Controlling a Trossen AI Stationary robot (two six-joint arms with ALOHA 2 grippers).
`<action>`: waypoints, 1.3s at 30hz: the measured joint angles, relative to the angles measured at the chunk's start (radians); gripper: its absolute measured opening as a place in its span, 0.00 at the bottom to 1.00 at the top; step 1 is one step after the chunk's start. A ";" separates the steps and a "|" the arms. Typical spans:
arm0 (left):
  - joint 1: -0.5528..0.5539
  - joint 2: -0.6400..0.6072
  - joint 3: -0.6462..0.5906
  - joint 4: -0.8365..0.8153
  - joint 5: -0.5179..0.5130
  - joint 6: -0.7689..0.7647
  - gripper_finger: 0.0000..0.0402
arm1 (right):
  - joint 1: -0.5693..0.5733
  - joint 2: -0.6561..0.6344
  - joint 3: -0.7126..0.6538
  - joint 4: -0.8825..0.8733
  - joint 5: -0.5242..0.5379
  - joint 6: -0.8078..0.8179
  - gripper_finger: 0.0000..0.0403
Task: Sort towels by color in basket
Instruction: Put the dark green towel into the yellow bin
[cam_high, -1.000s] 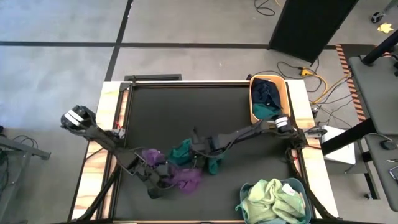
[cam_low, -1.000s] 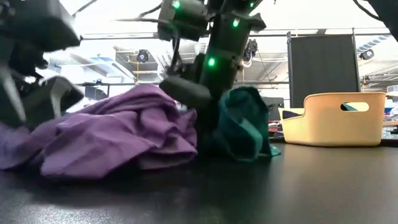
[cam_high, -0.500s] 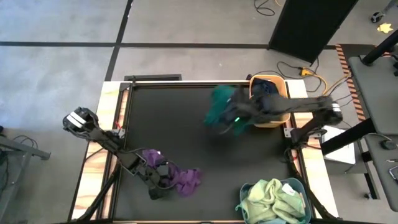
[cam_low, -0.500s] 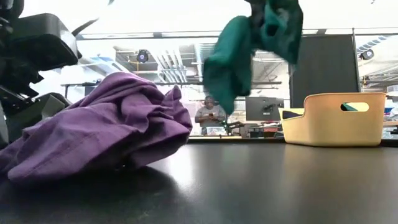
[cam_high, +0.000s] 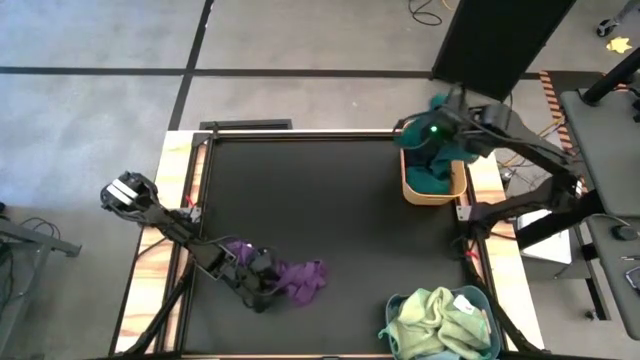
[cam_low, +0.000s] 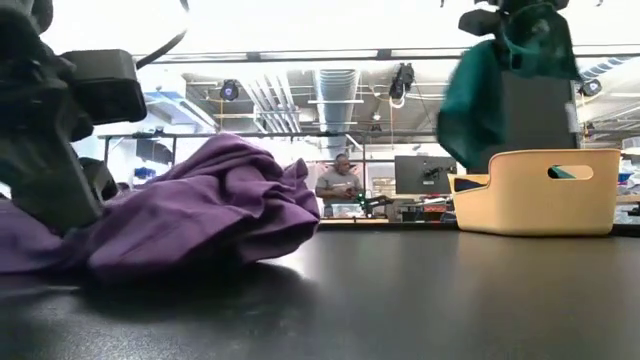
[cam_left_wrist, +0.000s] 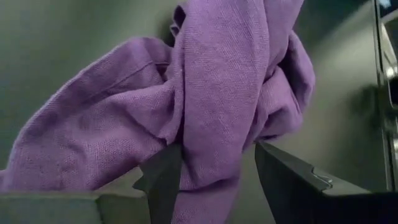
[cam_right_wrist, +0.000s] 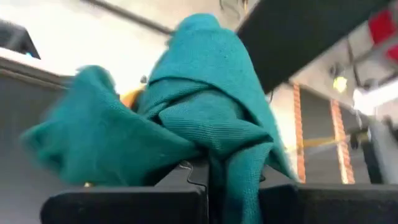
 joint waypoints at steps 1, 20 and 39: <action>0.000 0.000 0.000 0.000 -0.016 -0.017 0.47 | -0.025 -0.007 -0.015 -0.005 -0.023 0.000 0.03; 0.080 -0.119 -0.001 0.043 -0.143 -0.103 0.47 | -0.304 0.218 -0.526 0.358 -0.501 -0.328 0.03; 0.120 -0.312 -0.001 -0.100 -0.273 -0.052 0.47 | -0.437 0.188 -0.513 0.419 -0.411 -0.216 0.55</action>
